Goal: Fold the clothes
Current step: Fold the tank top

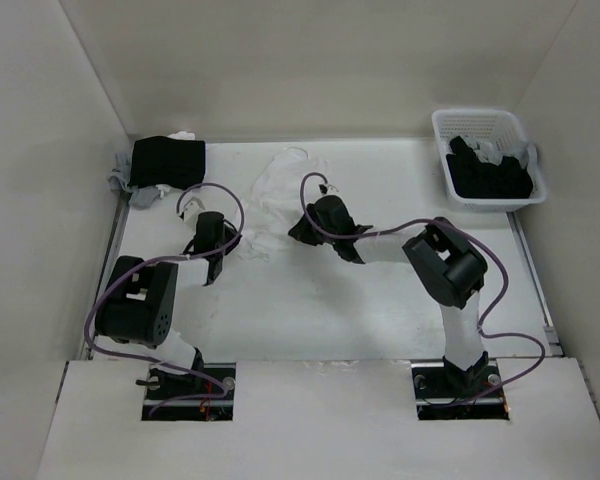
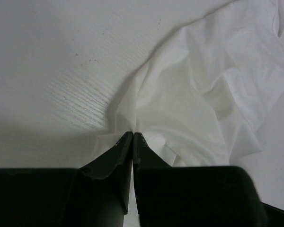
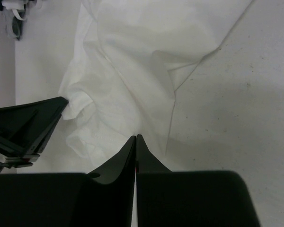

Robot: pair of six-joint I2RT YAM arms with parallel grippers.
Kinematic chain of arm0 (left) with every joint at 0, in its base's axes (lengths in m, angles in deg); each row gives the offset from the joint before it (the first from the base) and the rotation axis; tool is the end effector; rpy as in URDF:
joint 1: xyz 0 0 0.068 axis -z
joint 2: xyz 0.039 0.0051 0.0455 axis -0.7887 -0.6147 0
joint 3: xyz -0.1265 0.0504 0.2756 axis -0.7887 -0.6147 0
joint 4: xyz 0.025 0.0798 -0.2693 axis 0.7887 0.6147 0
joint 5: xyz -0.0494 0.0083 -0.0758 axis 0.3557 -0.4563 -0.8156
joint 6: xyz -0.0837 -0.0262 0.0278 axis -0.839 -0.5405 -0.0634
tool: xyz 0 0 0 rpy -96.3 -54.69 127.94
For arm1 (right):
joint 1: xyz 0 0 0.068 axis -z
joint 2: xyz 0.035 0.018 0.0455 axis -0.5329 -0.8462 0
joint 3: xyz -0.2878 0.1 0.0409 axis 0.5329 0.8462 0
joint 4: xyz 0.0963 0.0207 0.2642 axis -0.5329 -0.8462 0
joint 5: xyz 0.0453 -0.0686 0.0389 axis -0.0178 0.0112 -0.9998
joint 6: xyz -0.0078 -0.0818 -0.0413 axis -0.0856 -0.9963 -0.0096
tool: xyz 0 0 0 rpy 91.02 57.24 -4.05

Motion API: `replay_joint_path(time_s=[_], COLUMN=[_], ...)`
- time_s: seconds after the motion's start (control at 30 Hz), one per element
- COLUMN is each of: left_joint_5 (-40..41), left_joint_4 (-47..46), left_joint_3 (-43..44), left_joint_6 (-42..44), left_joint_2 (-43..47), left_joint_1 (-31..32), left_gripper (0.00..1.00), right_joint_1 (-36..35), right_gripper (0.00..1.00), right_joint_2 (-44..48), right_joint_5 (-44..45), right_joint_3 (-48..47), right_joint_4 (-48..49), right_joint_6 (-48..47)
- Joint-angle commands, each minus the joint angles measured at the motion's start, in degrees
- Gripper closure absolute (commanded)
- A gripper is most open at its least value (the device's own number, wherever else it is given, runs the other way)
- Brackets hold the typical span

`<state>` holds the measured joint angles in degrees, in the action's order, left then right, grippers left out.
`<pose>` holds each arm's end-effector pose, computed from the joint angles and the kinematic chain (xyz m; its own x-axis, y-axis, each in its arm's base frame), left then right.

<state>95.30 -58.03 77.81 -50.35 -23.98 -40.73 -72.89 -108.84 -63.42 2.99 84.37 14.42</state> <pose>0.3407 -0.0514 0.1318 -0.3593 -0.6977 -0.6198 -0.3920 0.7155 -0.5783 0.3868 0.3340 0.1424 -0.7348 0.3520 -0.5798 -0.1683 0.7334 0.6586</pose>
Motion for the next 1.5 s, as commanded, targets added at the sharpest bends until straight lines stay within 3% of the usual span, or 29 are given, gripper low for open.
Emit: replay_joint_path(time_s=[0.0,0.2,0.37,0.57,0.67,0.8,1.03,1.23,1.3,1.47], left_joint_5=[-0.8,-0.9,-2.0,-2.5,-1.9,-1.7,-2.5,-5.3,-4.3,0.9], left_joint_4=[-1.8,4.5,7.0,9.0,11.6,16.4,22.2,18.2,18.6,21.8], left_joint_3=[2.9,8.0,10.3,18.5,18.9,12.9,2.3,8.9,10.3,2.4], left_joint_6=[-1.1,-0.6,-2.9,1.1,3.6,7.0,8.0,11.2,11.8,9.5], left_joint_2=[6.8,19.2,27.2,28.6,30.1,33.9,31.8,22.0,20.8,27.1], left_joint_1=[1.0,4.4,9.5,17.8,20.7,23.2,31.0,37.9,38.6,35.6], left_gripper=[0.98,0.99,1.0,0.99,0.99,0.97,0.92,0.92,0.84,0.77], right_joint_1=[2.1,5.2,4.9,4.1,1.2,-3.6,-11.0,-11.6,-11.6,-9.7], right_gripper=[0.99,0.99,0.99,0.98,0.98,0.97,1.0,1.0,1.0,1.0], right_joint_2=[4.9,21.3,34.4,48.0,53.3,60.9,71.9,73.2,73.1,74.6], right_joint_5=[-0.4,-0.1,2.9,8.6,9.8,13.0,23.6,27.0,28.0,28.7], right_joint_3=[0.6,4.3,4.8,4.3,8.8,23.4,43.3,43.7,43.3,45.4], right_joint_4=[1.4,0.2,-9.4,-20.9,-25.0,-29.3,-39.2,-39.9,-40.5,-39.6], right_joint_6=[-1.1,-6.9,-14.2,-20.0,-20.7,-15.8,5.8,10.7,10.8,10.3])
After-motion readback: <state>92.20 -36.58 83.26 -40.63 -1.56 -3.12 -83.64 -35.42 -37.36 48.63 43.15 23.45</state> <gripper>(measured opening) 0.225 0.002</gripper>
